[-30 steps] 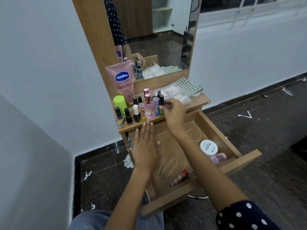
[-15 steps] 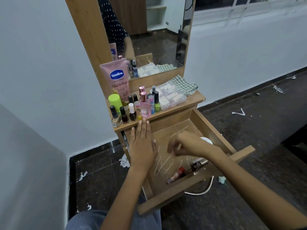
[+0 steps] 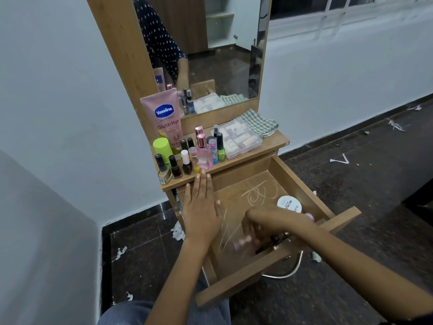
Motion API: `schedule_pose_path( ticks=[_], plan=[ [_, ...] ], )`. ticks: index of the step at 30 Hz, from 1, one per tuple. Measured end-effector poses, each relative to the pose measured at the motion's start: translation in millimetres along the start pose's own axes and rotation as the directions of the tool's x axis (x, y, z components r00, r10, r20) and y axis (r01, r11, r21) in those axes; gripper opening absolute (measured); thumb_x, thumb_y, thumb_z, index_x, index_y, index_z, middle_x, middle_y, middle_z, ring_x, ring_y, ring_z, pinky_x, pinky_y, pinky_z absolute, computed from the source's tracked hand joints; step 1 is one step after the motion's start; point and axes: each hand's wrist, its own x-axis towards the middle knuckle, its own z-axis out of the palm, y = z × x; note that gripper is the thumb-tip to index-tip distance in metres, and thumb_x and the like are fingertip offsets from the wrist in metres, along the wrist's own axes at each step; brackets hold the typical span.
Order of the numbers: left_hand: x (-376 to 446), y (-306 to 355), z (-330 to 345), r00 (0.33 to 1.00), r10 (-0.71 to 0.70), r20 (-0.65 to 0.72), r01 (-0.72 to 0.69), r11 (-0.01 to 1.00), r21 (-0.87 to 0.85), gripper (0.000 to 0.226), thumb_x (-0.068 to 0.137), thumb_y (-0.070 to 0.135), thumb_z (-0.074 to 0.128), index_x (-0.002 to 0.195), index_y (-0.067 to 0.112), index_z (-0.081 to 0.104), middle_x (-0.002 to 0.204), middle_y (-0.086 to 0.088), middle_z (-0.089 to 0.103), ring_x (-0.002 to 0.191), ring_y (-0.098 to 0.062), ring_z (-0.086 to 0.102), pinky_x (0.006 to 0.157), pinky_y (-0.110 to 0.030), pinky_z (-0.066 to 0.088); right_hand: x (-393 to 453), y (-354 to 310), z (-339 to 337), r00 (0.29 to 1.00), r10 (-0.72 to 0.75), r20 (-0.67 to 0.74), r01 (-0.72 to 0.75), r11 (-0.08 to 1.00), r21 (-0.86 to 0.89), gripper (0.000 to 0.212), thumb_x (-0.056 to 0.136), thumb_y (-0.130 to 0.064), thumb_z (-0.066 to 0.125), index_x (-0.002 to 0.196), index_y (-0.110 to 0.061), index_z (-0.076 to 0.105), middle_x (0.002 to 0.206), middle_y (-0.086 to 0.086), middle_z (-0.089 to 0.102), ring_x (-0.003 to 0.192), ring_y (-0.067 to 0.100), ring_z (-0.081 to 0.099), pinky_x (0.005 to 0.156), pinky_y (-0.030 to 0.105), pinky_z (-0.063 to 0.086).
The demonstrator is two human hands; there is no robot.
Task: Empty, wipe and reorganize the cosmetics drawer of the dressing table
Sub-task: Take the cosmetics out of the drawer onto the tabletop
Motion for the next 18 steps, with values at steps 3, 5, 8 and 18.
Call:
schedule_pose_path(
  ticks=[3,5,8,18],
  plan=[
    [0.9,0.2,-3.2,1.0,0.009,-0.004,-0.009,1.0,-0.017,0.062,0.095,0.034,0.021,0.15,0.007,0.011,0.158,-0.009,0.008,0.146,-0.019,0.004,0.114,-0.036,-0.008,-7.9,15.9,-23.5,0.963,0.048,-0.267,0.056,0.927,0.37,0.019,0.08,-0.006,0.07,0.091,-0.022,0.067,0.087,-0.01,0.068,0.085,0.006,0.066,0.078,0.023,0.055],
    [0.8,1.2,-4.5,1.0,0.013,-0.011,-0.014,0.998,-0.053,0.063,0.098,0.033,0.028,0.151,0.008,0.006,0.159,-0.008,0.003,0.146,-0.018,-0.001,0.113,-0.035,-0.011,-6.1,20.7,-34.5,0.844,0.187,-0.503,0.177,0.789,0.589,0.021,0.079,-0.01,0.073,0.089,-0.026,0.065,0.091,-0.008,0.068,0.088,0.008,0.067,0.081,0.025,0.055],
    [0.7,1.9,-5.0,1.0,0.01,-0.011,-0.01,0.999,-0.048,0.064,0.098,0.033,0.029,0.151,0.008,0.005,0.159,-0.008,0.002,0.146,-0.018,-0.001,0.112,-0.035,-0.012,9.4,5.1,-42.8,0.587,0.462,-0.665,0.393,0.555,0.733,0.022,0.075,-0.009,0.077,0.094,-0.014,0.069,0.094,0.001,0.071,0.088,0.008,0.068,0.082,0.023,0.055],
    [1.6,2.2,-4.3,1.0,-0.026,0.013,0.026,1.0,-0.013,0.063,0.088,0.035,0.036,0.143,0.004,0.035,0.15,-0.012,0.035,0.14,-0.022,0.029,0.115,-0.037,0.003,70.6,-40.6,-53.6,0.253,0.557,-0.791,0.265,0.746,0.61,0.024,0.071,-0.012,0.082,0.093,-0.013,0.071,0.082,-0.004,0.072,0.074,0.004,0.067,0.074,0.029,0.058]
  ],
)
